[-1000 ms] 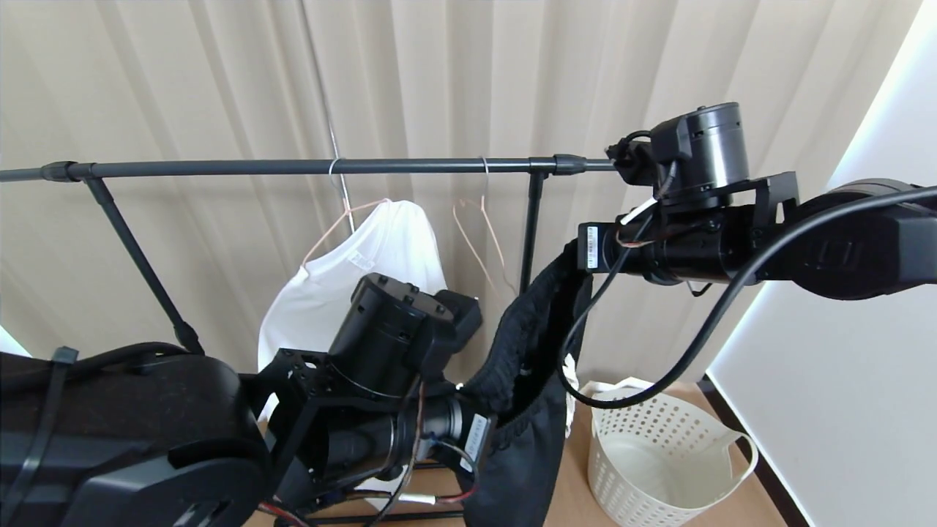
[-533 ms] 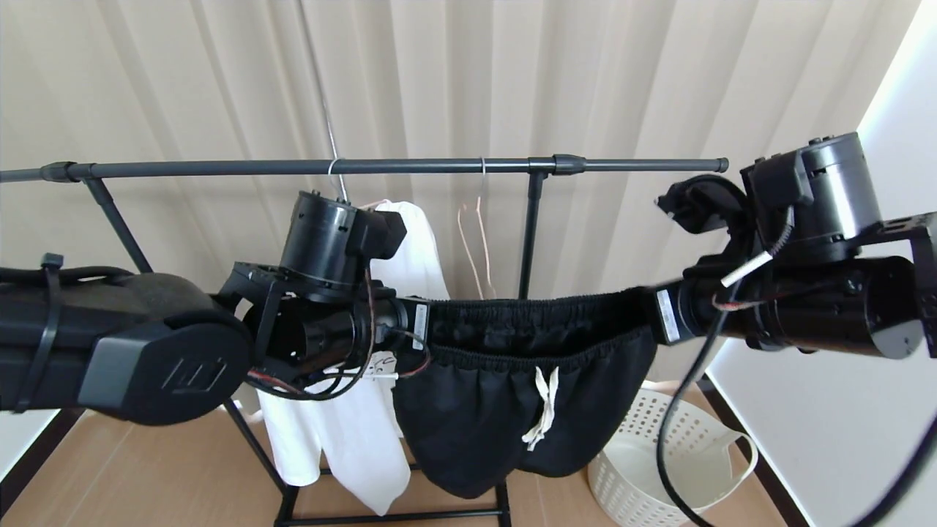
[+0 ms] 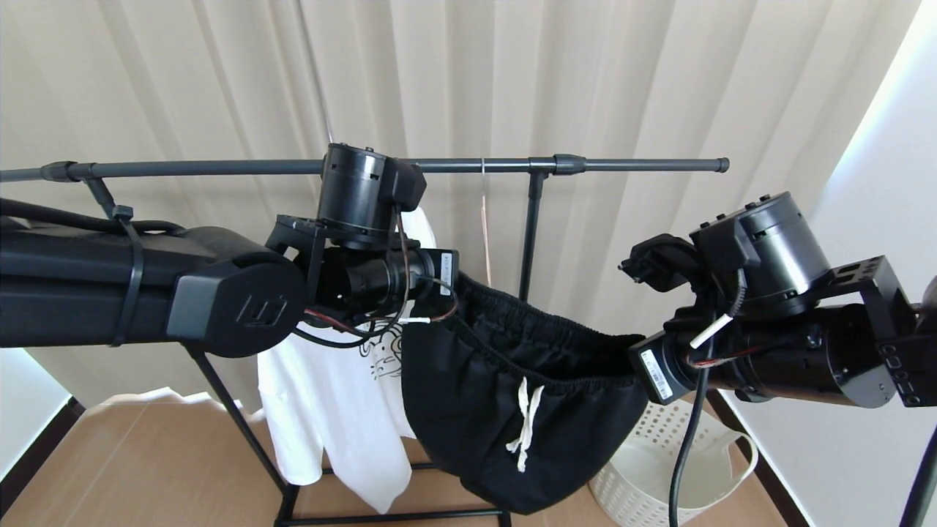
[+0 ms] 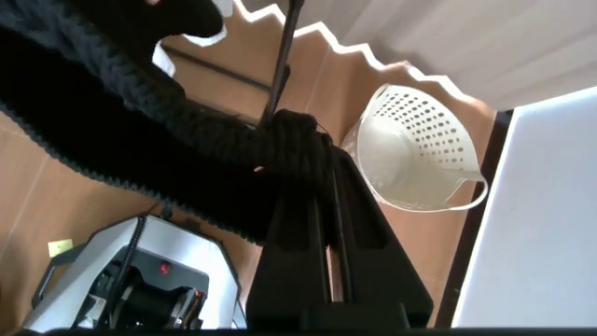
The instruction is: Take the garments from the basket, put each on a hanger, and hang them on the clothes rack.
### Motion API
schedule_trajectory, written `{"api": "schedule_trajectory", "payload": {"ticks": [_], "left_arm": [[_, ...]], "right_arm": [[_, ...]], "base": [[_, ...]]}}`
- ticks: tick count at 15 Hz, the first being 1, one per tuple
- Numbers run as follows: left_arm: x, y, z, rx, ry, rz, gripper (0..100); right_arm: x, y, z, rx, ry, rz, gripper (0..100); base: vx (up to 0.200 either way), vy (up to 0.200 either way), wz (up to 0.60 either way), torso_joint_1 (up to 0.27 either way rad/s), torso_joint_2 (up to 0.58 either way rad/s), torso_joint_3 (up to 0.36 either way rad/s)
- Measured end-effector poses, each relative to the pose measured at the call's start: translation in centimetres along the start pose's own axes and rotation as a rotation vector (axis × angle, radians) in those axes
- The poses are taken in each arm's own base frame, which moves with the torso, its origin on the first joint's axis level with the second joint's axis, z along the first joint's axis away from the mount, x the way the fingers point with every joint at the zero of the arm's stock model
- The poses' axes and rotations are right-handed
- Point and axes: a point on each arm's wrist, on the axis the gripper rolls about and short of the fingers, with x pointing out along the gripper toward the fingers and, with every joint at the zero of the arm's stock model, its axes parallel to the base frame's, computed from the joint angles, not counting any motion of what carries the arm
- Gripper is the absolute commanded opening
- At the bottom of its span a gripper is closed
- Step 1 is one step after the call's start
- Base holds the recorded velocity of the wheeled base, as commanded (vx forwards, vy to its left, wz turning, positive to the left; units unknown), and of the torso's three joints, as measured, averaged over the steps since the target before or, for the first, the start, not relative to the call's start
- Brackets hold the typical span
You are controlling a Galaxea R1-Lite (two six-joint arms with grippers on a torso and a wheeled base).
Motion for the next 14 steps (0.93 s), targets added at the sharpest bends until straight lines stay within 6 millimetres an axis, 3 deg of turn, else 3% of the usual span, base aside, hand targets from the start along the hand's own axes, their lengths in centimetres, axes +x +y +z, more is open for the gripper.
{"api": "schedule_trajectory", "payload": {"ticks": [4,8,11,14], "left_arm": [[0.1,-1.1,0.9,0.001,-0.033,-0.024,0],[0.1,-1.7,1.4,0.0,-0.058,-0.014,0],[0.2,-1.7,0.9,0.006,-0.04,-0.013,0],[0.2,-1.7,0.5,0.011,-0.028,-0.011,0]], "right_arm": [[1.1,0.2,-1.5,-0.067,0.068,0.006,100],[1.6,1.4,-3.1,-0.14,0.094,0.17,100],[1.7,2.6,-2.4,-0.147,-0.063,0.389,100],[2.0,3.0,-2.3,-0.139,-0.201,0.493,100]], "base": [[0.0,0.0,0.0,0.0,0.0,0.0],[0.0,0.0,0.0,0.0,0.0,0.0],[0.0,0.0,0.0,0.0,0.0,0.0],[0.0,0.0,0.0,0.0,0.0,0.0]]}}
